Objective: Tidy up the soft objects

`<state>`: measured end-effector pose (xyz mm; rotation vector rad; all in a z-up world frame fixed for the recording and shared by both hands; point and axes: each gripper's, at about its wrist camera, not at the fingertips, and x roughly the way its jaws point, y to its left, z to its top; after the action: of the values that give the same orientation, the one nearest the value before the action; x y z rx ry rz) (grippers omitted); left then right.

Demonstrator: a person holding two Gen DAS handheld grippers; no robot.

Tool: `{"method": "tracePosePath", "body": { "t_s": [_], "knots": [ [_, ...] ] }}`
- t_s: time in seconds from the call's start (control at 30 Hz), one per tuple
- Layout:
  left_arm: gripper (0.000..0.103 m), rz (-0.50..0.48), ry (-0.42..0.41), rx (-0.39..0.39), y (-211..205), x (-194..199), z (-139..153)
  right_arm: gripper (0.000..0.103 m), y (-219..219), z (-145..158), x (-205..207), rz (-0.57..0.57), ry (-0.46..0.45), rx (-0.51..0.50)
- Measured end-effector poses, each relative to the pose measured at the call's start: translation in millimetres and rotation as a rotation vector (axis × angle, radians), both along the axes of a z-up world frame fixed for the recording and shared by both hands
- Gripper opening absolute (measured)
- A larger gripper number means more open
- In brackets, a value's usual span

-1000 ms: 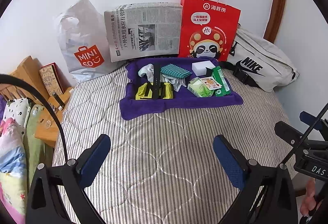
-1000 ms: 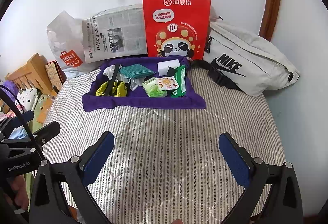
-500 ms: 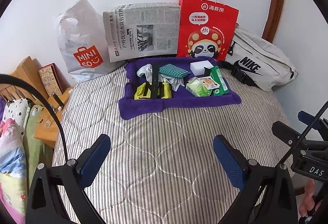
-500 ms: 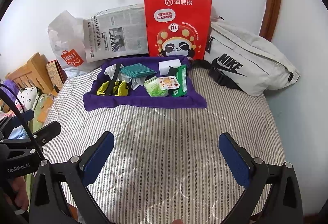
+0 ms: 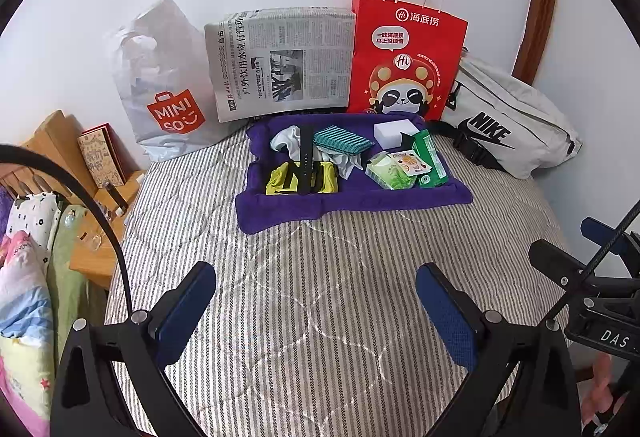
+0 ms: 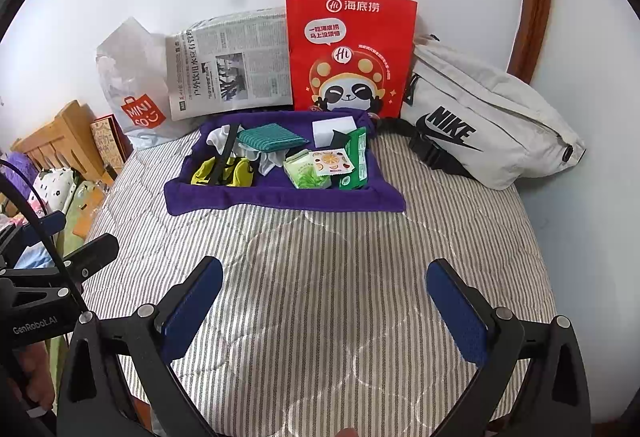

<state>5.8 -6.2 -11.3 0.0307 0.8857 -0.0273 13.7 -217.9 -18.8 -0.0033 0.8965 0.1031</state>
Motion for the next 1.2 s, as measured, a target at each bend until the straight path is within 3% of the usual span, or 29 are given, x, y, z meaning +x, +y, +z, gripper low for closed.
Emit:
{"method": "tracePosePath", "body": {
  "t_s": [1.2],
  "knots": [
    [0.101,0.000,-0.002,0.009,0.2,-4.1,-0.2,0.101,-5.6,2.9,-1.6,-0.010,-0.007,0.000]
  ]
}}
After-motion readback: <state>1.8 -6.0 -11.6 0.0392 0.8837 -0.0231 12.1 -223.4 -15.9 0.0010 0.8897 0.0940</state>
